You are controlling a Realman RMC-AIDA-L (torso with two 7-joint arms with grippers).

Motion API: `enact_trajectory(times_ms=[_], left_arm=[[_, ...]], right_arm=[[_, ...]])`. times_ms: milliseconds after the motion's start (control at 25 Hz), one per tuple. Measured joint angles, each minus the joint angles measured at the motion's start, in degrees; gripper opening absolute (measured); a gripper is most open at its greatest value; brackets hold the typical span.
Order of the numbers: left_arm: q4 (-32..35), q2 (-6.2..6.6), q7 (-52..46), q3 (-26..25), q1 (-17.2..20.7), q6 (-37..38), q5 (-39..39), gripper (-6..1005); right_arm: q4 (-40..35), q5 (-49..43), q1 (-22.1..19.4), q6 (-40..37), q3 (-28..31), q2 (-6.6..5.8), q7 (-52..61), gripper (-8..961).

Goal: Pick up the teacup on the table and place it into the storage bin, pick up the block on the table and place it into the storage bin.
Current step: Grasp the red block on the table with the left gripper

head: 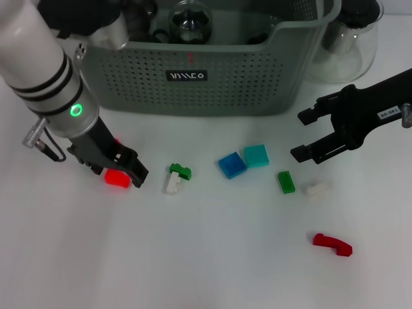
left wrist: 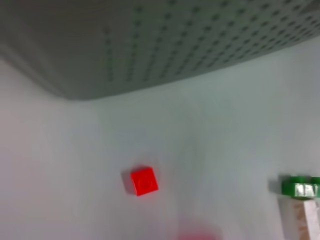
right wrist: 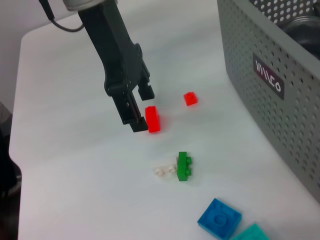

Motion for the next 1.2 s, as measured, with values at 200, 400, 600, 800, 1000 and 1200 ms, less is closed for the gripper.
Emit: enact_trajectory(times_ms=[200,400,600,800,1000,1200], left_arm=[[-1.7,0.27,0.0,-0.5,0.0,-2.7,0.1,822],[-3.0,0.47,-0.1,-0.8,0.0,-3.9,0.1,822],[-3.7,0.51,-0.1,-0.7,0.2,-4.9,0.1,821],[-5.4,0.5,-0.1,-0.4,0.2,-6.0,0.1,821],[-5.9,0.47,-0.1,-0.2,0.4,-6.7,0.1,820],[-6.8,0.46,-0.1,-0.1,0.2,-7.1,0.1,819]], right_arm=[[0.0,0.0,0.1,0.5,0.0,0.03,-0.5,908],[0.1,0.0,0.1,0.8,0.0,0.1,-0.5,908],[0.1,0.0,-0.1,1.1,0.1,0.1,-0.5,909],[0.4,0.1,-0.2,1.8,0.0,0.1,-0.5,909],[0.9,0.1,-0.3,2.3,0.0,0.1,-0.6,908],[0.9,0.1,-0.5,2.5,0.1,0.1,-0.7,909]])
